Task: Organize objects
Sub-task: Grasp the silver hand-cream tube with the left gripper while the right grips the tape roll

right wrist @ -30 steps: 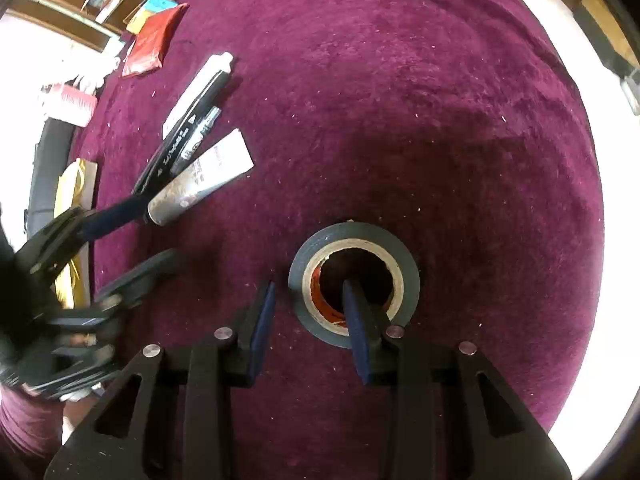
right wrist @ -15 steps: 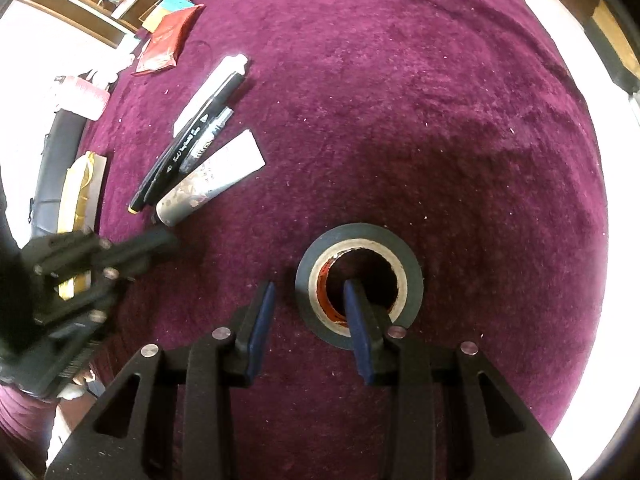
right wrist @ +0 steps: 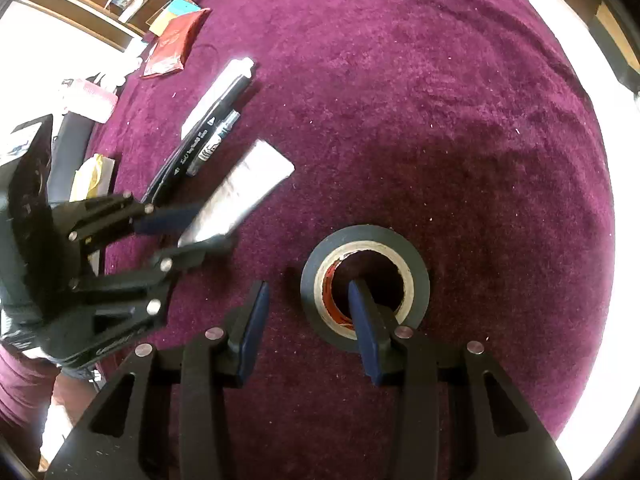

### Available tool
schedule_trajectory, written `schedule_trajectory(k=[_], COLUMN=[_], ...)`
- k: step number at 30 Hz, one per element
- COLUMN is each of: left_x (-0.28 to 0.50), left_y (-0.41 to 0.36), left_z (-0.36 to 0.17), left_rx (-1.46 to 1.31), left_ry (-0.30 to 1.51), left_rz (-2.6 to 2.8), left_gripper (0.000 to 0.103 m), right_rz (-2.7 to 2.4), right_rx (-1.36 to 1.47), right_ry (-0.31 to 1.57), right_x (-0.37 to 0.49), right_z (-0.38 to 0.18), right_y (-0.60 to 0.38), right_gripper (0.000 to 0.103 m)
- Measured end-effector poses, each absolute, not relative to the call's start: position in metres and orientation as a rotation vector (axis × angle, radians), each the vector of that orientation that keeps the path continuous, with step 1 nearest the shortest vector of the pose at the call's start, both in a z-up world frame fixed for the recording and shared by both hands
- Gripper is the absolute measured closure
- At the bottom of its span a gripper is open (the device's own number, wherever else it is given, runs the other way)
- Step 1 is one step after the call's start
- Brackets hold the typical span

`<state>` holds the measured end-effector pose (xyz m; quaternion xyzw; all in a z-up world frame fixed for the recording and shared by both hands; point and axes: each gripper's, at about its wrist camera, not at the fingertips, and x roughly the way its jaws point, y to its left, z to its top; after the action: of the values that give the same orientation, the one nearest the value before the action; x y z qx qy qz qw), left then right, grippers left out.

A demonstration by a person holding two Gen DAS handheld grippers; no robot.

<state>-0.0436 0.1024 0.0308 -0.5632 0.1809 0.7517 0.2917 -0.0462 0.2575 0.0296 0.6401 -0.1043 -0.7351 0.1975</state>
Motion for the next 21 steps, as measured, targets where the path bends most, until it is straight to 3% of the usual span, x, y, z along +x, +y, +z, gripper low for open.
schedule_trajectory(k=[3,5,9,10,11,14,16,18,21], left_x=[-0.046,-0.048,-0.04,-0.037,-0.038,-0.045,-0.038,-0.03,-0.016], left_y=[0.108,0.113,0.117,0.11,0.104,0.089,0.077,0.061,0.038], left_z=[0.031,0.031,0.028,0.026,0.027,0.026,0.028,0.034,0.048], left_rx=[-1.482,-1.467,-1.393,-1.383,-1.406,-1.462,-1.472,-1.472,-1.456], left_ry=[0.497,0.493,0.495,0.481,0.435,0.287,0.237,0.162,0.05], left_rz=[2.023,2.036,2.122,2.132,2.148,2.151,2.167,2.179,2.218], left_gripper=[0.08,0.069,0.065,0.069,0.081,0.08,0.08,0.08,0.08], right_rz=[-2.083,-2.114,-2.193,-2.215,-2.229,-2.27,-2.296,-2.315,-2.311], right_rx=[1.786,1.769,1.687,1.667,1.651,1.609,1.599,1.6,1.617], right_ry=[-0.246,-0.174,0.096,0.138,0.163,0.296,0.335,0.313,0.199], right_x=[-0.045,-0.041,-0.025,-0.022,-0.02,-0.012,-0.01,-0.012,-0.014], right_z=[0.031,0.033,0.035,0.035,0.035,0.033,0.034,0.037,0.038], right_y=[0.252,0.244,0.221,0.219,0.217,0.209,0.205,0.209,0.22], right_gripper=[0.063,0.062,0.055,0.055,0.055,0.055,0.059,0.089,0.091])
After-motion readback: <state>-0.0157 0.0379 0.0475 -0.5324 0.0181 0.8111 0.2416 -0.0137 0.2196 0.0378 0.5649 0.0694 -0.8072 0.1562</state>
